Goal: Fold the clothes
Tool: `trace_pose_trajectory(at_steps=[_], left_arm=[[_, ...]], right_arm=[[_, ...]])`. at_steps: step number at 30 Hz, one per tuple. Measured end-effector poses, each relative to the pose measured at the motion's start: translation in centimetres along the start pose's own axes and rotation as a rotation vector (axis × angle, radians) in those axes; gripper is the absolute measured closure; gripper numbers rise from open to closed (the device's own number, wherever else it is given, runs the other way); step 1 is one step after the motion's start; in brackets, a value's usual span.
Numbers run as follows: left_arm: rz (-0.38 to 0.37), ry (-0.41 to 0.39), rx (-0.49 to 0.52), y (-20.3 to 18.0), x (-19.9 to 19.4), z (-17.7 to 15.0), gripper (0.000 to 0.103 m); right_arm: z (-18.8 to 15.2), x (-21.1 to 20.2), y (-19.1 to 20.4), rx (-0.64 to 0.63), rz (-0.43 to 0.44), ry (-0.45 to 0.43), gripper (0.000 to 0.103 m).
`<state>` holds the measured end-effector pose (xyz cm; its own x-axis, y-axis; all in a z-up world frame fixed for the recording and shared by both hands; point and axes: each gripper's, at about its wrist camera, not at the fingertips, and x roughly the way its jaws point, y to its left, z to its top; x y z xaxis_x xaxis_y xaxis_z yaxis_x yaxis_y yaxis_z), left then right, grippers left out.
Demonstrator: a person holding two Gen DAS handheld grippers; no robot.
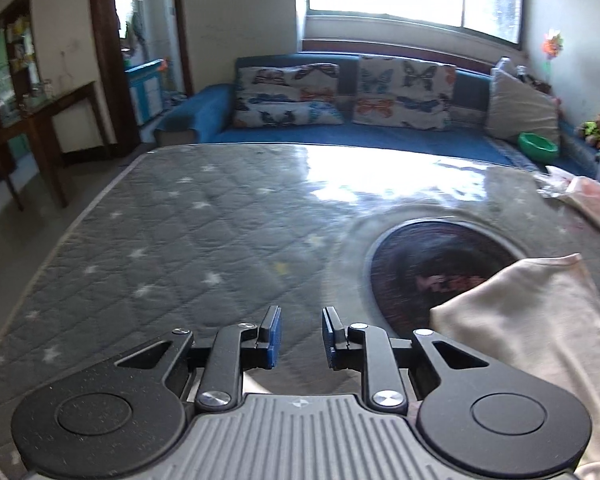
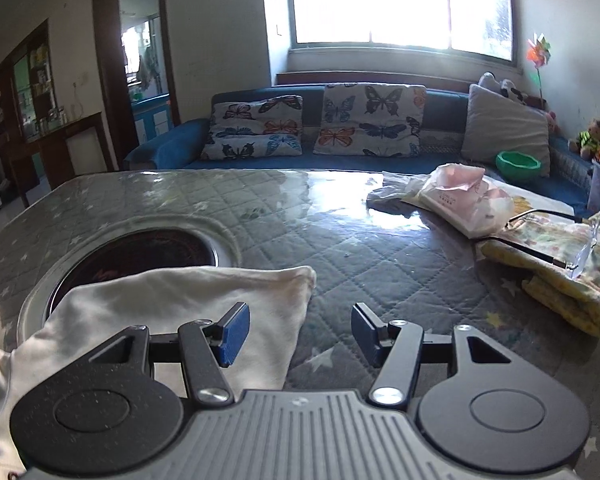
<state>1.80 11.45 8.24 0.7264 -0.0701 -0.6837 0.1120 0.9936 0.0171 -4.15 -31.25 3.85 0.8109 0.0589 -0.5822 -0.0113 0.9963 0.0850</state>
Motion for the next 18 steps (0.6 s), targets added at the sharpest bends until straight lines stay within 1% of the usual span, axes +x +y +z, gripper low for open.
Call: trace_pose_trajectory(at_steps=[8, 12, 13, 17, 18], left_arm=[[-0.137, 0.054, 0.079, -5.3, 4.1, 0.7, 0.079], [-0.187, 0.066, 0.11, -8.1, 6.1, 1.0, 0.07], [-0.193, 0.07, 0.122, -8.7, 6.7, 1.1, 0.069], [-0.201, 0.089, 0.164, -10.7, 8.9, 1.3, 0.06], [-0.2, 0.094, 0.173, -11.1, 9.5, 1.3, 0.06]], right_arm=[[1.6, 3.4, -1.7, 0.059, 0.031, 0.045, 0.046], [1.8, 5.1, -2.2, 0.085, 0.069, 0.075, 0.046], [1.9, 5.5, -2.3, 0.089, 0.069, 0.079, 0.046], [1.8, 7.1, -2.5, 0.105, 0.09, 0.103, 0.046], [1.8, 7.5, -2.5, 0.104, 0.095, 0.107, 0.046]])
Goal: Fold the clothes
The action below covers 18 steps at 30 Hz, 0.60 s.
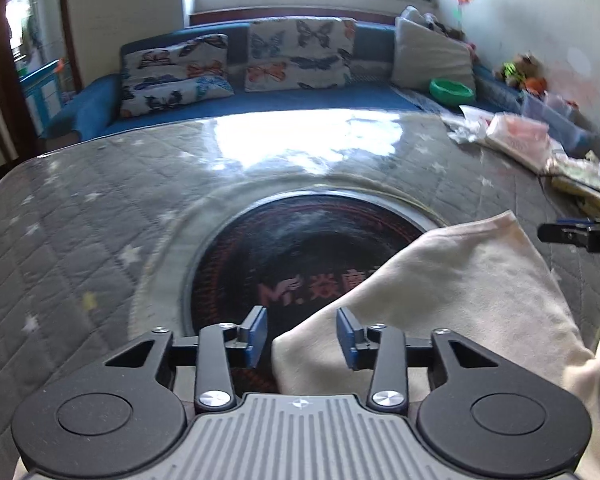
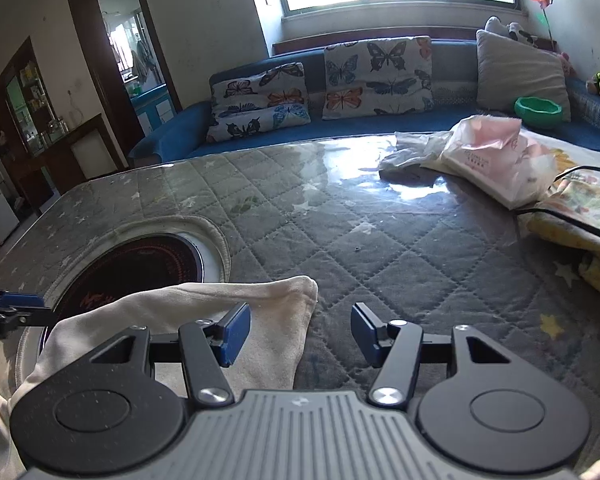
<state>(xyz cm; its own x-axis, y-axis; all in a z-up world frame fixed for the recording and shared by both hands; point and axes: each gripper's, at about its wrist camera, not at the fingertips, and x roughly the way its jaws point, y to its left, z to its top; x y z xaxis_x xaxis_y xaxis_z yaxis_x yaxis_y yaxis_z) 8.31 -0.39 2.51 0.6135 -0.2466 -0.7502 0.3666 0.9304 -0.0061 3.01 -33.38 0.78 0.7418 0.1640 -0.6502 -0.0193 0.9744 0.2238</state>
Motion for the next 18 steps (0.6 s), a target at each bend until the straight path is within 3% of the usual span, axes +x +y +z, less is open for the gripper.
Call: trace_pose_trajectory(at_steps=[5, 7, 9, 10, 11, 12, 15, 18], left_arm=[[-0.022, 0.03, 0.04, -0.9, 2.2, -0.1, 0.061], [-0.037, 0.032, 0.049, -1.1, 2.7, -0.3, 0.069], [-0.049, 0.023, 0.061, -1.3, 2.8, -0.5, 0.086], [-0.05, 0.014, 0.065, -1.3, 2.7, -0.5, 0.09], [-0.051, 0.006, 0.068, -1.4, 2.6, -0.6, 0.096], [-0.051, -0.003, 0.072, -1.5, 2.5, -0.6, 0.097], [-0.077, -0.036, 0.081, -1.7, 1.8, -0.6, 0.1], [-0.096, -0.073, 0.091, -1.9, 1.1, -0.3, 0.098]], right_arm=[[0.1, 1.6, 0.0, -0.003, 0.015, 0.017, 0.049], [0.1, 2.0, 0.0, -0.003, 0.024, 0.023, 0.055], [0.1, 2.5, -0.1, 0.001, 0.032, 0.032, 0.059], [0.0, 2.8, 0.0, 0.0, 0.032, 0.036, 0.06], [-0.1, 3.0, 0.0, -0.003, 0.032, 0.038, 0.069], [-0.1, 3.0, 0.1, -0.004, 0.03, 0.036, 0.08], [-0.2, 3.0, 0.0, 0.003, 0.031, 0.028, 0.091], [-0.1, 2.9, -0.1, 0.005, 0.037, 0.027, 0.091]])
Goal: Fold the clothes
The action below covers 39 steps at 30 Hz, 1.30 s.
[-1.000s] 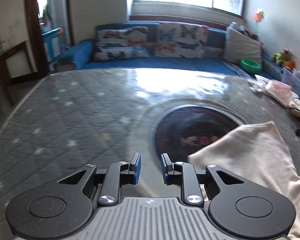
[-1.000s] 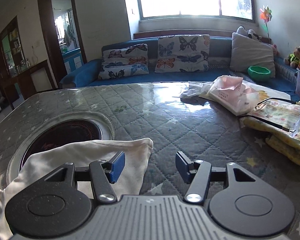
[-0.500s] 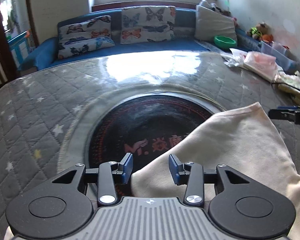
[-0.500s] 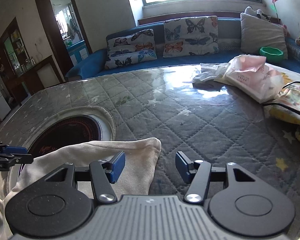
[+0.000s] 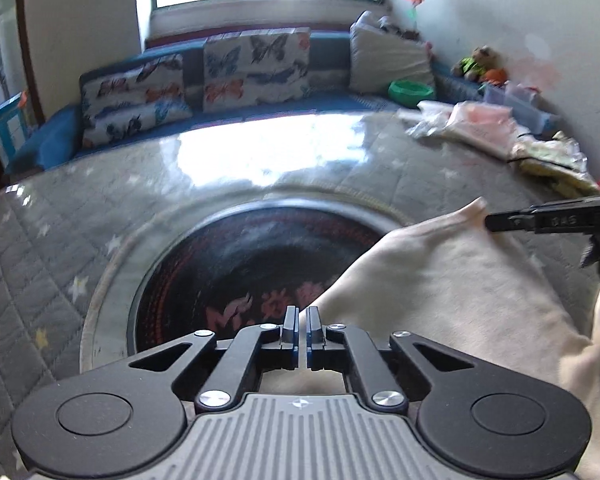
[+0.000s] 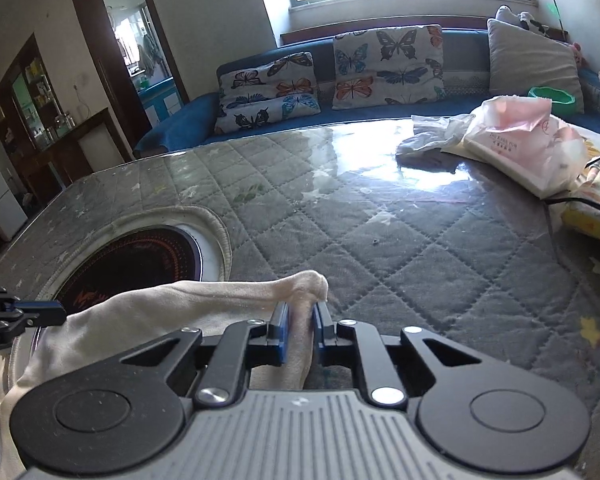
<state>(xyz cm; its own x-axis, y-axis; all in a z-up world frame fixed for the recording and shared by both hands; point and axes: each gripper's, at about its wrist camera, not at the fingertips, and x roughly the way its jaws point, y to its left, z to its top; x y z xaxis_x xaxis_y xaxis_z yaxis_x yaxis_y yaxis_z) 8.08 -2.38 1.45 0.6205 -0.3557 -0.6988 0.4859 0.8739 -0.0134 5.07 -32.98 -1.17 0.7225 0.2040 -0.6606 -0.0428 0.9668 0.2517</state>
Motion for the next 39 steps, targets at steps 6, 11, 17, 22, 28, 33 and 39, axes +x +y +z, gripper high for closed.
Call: trace_pose_trajectory(at_steps=[6, 11, 17, 22, 28, 33, 39], left_arm=[[-0.022, 0.046, 0.033, 0.3, 1.3, 1.1, 0.07], [-0.024, 0.07, 0.059, 0.0, 2.4, 0.8, 0.067], [0.033, 0.061, 0.095, -1.9, 2.3, -0.1, 0.097], [0.086, -0.032, 0.047, -4.5, -0.5, -0.9, 0.099], [0.053, -0.06, 0.08, -8.1, -2.8, -3.3, 0.099], [-0.004, -0.027, 0.126, -9.7, -3.6, -5.1, 0.099], [-0.048, -0.017, 0.171, -11.0, -4.2, -6.7, 0.095]], right_arm=[[0.2, 0.1, -0.4, 0.026, 0.015, -0.003, 0.074], [0.0, 0.5, -0.3, 0.019, 0.021, -0.009, 0.062], [-0.1, 0.4, -0.1, 0.009, 0.02, -0.003, 0.092], [-0.3, -1.0, -0.3, 0.014, 0.016, -0.026, 0.097], [-0.9, -3.2, 0.2, -0.013, 0.007, -0.048, 0.098], [-2.0, -4.4, 0.8, -0.067, -0.002, -0.047, 0.098], [-3.7, -5.1, 0.5, -0.091, -0.032, -0.012, 0.098]])
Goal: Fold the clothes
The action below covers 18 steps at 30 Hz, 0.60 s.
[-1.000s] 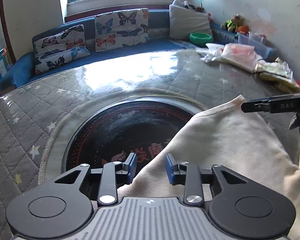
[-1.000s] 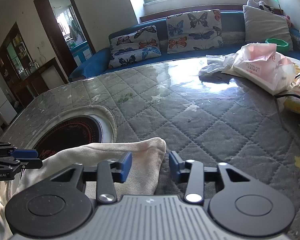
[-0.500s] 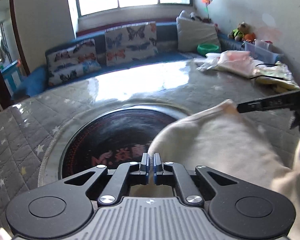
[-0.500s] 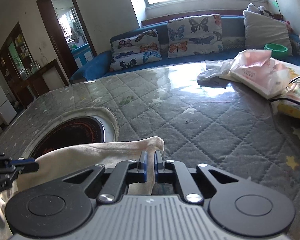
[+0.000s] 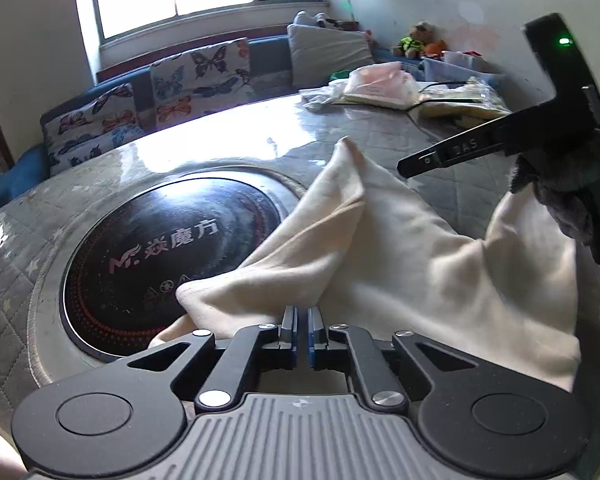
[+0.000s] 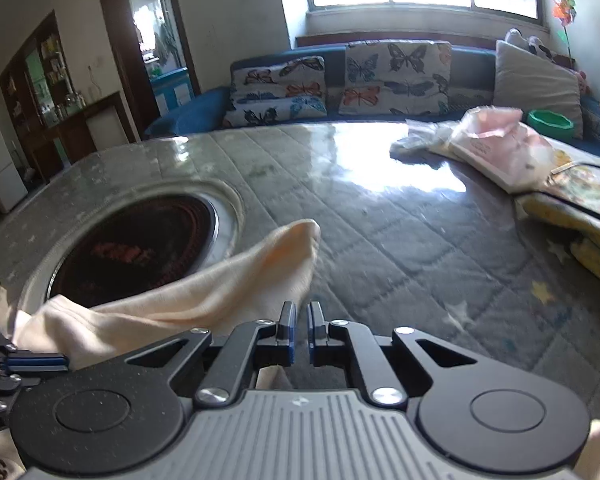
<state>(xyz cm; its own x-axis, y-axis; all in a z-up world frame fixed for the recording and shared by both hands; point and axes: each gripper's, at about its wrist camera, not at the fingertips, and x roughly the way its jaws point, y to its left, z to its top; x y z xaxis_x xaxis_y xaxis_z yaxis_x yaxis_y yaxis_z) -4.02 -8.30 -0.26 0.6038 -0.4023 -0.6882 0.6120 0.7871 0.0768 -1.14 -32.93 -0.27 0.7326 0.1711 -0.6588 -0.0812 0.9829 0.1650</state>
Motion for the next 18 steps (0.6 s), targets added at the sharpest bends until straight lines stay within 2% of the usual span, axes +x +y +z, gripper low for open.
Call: trace_pose_trajectory(at_steps=[5, 7, 10, 12, 15, 18], left_arm=[[-0.017, -0.052, 0.002, 0.1, -1.9, 0.0, 0.091], [0.004, -0.079, -0.03, 0.7, -2.5, 0.4, 0.089], [0.07, -0.112, -0.111, 2.4, -3.1, 1.2, 0.078], [0.132, -0.094, -0.171, 3.8, -2.5, 1.7, 0.061], [0.204, -0.016, -0.247, 5.7, -0.6, 2.2, 0.054], [0.219, 0.043, -0.258, 6.2, 1.1, 2.1, 0.051]], right_arm=[[-0.3, -0.2, -1.1, 0.026, -0.007, 0.002, 0.092], [-0.2, -0.2, -1.2, 0.024, -0.011, 0.002, 0.089], [0.1, -0.1, -1.5, 0.033, -0.01, -0.005, 0.079], [0.5, 0.1, -1.5, 0.041, -0.005, -0.009, 0.076], [0.9, 0.4, -1.6, 0.051, 0.0, -0.015, 0.069], [1.0, 0.7, -1.5, 0.06, 0.01, -0.015, 0.069]])
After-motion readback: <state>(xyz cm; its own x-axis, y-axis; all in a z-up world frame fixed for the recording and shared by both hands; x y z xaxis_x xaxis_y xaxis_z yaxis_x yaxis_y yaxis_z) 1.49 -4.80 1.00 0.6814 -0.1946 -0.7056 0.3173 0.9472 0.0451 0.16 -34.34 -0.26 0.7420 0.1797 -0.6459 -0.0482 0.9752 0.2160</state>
